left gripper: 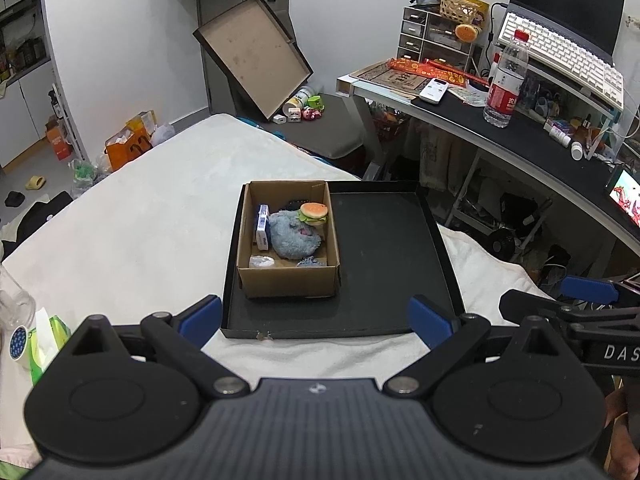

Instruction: Organize soft objects

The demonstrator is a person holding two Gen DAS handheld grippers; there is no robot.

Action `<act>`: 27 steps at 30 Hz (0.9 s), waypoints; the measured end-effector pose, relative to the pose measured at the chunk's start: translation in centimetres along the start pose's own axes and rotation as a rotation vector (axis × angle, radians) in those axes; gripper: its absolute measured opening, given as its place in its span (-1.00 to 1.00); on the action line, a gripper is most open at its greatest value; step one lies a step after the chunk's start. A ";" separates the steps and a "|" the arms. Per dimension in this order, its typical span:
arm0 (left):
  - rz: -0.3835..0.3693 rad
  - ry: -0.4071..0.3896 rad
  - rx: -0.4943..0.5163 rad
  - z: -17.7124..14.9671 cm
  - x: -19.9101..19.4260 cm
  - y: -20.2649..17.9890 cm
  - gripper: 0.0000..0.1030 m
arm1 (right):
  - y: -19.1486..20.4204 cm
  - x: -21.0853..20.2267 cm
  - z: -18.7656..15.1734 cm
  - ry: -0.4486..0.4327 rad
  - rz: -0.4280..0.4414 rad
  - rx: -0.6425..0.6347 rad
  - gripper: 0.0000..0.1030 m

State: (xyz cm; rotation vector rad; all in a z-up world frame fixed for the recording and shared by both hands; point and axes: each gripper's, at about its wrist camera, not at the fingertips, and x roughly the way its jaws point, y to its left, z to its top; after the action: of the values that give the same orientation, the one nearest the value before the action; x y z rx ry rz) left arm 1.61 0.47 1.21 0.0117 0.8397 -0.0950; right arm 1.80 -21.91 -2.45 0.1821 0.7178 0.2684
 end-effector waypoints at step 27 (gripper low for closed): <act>0.013 0.012 -0.008 -0.2 0.4 0.4 0.92 | 0.2 -0.1 0.2 -0.004 -0.009 -0.011 1.00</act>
State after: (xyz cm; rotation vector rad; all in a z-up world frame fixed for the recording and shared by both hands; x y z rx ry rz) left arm 1.76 0.80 0.83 0.0101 0.8521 -0.0799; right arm 1.81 -21.71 -2.23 0.1693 0.7126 0.2635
